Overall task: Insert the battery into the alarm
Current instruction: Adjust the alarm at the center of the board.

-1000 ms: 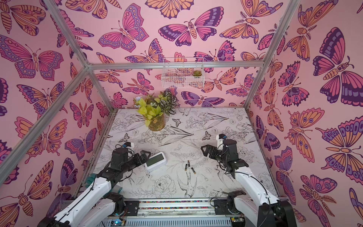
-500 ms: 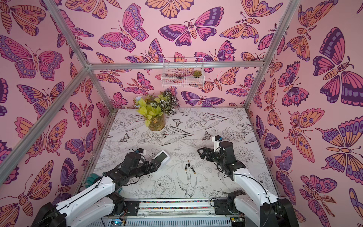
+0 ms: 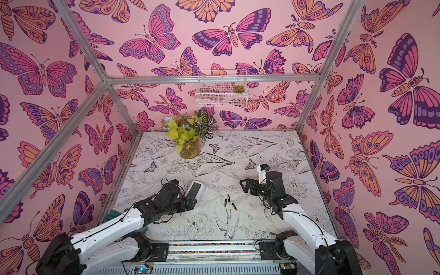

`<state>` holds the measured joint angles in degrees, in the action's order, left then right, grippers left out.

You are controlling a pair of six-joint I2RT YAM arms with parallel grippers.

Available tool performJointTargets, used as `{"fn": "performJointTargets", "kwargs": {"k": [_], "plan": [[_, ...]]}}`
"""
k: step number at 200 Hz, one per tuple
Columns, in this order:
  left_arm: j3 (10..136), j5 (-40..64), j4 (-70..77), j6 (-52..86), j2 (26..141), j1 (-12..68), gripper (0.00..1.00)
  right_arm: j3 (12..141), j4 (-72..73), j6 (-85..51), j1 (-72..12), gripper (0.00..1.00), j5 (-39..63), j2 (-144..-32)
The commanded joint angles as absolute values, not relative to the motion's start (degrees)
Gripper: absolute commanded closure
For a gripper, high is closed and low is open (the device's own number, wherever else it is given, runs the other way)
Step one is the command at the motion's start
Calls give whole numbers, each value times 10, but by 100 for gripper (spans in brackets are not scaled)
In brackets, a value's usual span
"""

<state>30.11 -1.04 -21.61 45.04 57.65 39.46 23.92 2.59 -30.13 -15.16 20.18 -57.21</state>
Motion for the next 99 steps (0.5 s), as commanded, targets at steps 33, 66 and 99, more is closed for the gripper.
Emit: {"fn": "performJointTargets", "kwargs": {"k": [33, 66, 99], "plan": [[420, -116, -364, 363, 679, 406, 0, 235, 25, -291, -155, 1, 194, -568], [484, -127, -354, 328, 784, 432, 0, 232, 29, -293, -156, 1, 197, -568], [513, -111, -325, 307, 839, 434, 0, 232, 32, -293, -159, 1, 201, -573]]}}
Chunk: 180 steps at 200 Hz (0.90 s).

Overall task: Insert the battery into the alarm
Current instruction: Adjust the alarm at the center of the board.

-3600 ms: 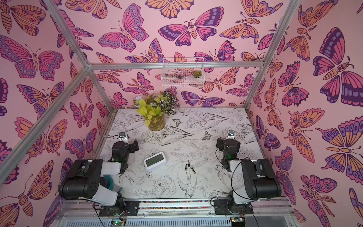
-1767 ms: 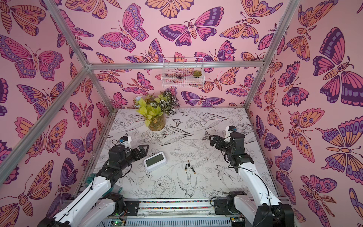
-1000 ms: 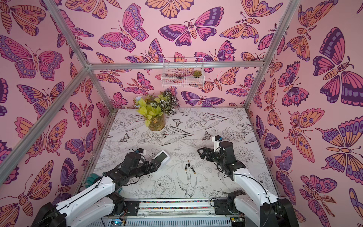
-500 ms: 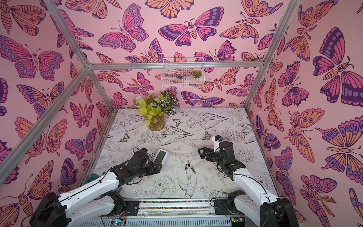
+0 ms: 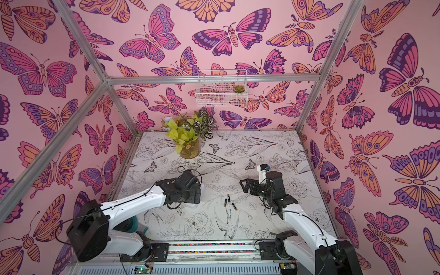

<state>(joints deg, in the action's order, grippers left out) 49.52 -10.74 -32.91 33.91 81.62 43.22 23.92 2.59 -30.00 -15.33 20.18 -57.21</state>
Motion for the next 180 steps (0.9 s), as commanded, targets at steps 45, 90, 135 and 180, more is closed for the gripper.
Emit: {"fn": "performJointTargets", "kwargs": {"k": [45, 90, 135, 180], "plan": [[514, -100, -293, 292, 868, 433, 0, 233, 34, -293, -159, 1, 206, -577], [507, -93, -281, 295, 882, 429, 0, 234, 38, -295, -160, 1, 211, -585], [502, -92, -278, 297, 885, 428, 8, 235, 38, -296, -161, 1, 211, -588], [499, -93, -279, 293, 895, 427, 14, 235, 36, -296, -162, 1, 208, -586]]}}
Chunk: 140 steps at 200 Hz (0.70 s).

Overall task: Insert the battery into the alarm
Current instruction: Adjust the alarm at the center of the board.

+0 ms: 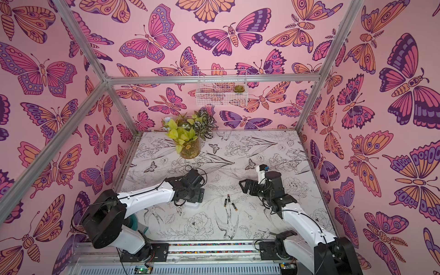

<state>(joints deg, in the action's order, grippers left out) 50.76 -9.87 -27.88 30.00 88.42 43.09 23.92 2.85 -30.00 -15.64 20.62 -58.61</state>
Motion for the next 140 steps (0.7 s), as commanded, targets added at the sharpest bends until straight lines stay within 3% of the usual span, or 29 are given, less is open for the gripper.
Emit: {"fn": "performJointTargets", "kwargs": {"k": [1, 40, 74, 140], "plan": [[499, -94, -278, 293, 894, 427, 14, 235, 36, -296, -162, 1, 208, -586], [499, -97, -279, 294, 901, 427, 16, 235, 34, -294, -162, 1, 207, -586], [503, -93, -278, 295, 897, 427, 26, 235, 34, -295, -162, 1, 208, -585], [480, -46, -241, 300, 798, 427, 26, 280, -7, -359, -177, 1, 271, -555]]}}
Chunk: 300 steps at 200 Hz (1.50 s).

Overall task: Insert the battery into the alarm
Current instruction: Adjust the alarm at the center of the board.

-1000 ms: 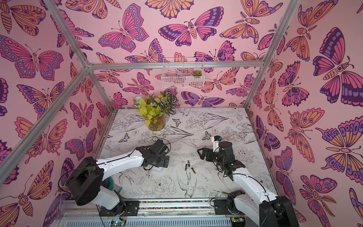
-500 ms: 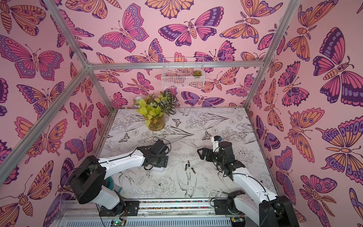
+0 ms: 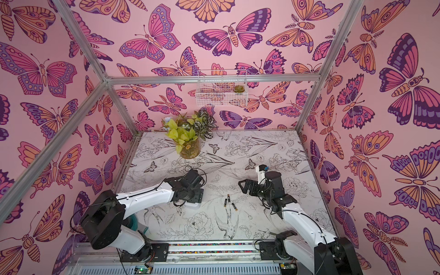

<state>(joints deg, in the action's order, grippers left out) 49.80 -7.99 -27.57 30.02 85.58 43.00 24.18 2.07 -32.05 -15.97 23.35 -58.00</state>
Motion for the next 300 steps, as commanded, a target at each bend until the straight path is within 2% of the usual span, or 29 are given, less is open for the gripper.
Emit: {"fn": "performJointTargets", "kwargs": {"k": [1, 41, 101, 132, 165, 191, 239, 255, 276, 300], "plan": [[479, -43, -238, 300, 795, 427, 26, 280, -7, -359, -177, 1, 271, -555], [432, 70, -93, 286, 709, 444, 31, 338, -68, -411, -267, 0, 231, -516], [429, 82, -3, 282, 688, 488, 31, 436, -141, -431, -444, 1, 58, -544], [431, 84, 9, 281, 692, 497, 31, 474, -179, -434, -475, 8, 3, -583], [426, 92, 28, 285, 687, 503, 31, 472, -141, -459, -478, 19, 33, -607], [418, 93, 38, 288, 680, 504, 31, 478, -130, -469, -486, 33, 34, -618], [406, 98, 47, 286, 668, 504, 32, 469, -97, -495, -489, 45, 44, -624], [403, 100, 51, 288, 664, 504, 32, 470, -100, -505, -489, 44, 35, -627], [400, 102, 54, 288, 657, 504, 32, 470, -95, -512, -489, 28, 35, -633], [396, 103, 59, 286, 651, 504, 32, 474, -84, -520, -489, 29, 38, -640]]}}
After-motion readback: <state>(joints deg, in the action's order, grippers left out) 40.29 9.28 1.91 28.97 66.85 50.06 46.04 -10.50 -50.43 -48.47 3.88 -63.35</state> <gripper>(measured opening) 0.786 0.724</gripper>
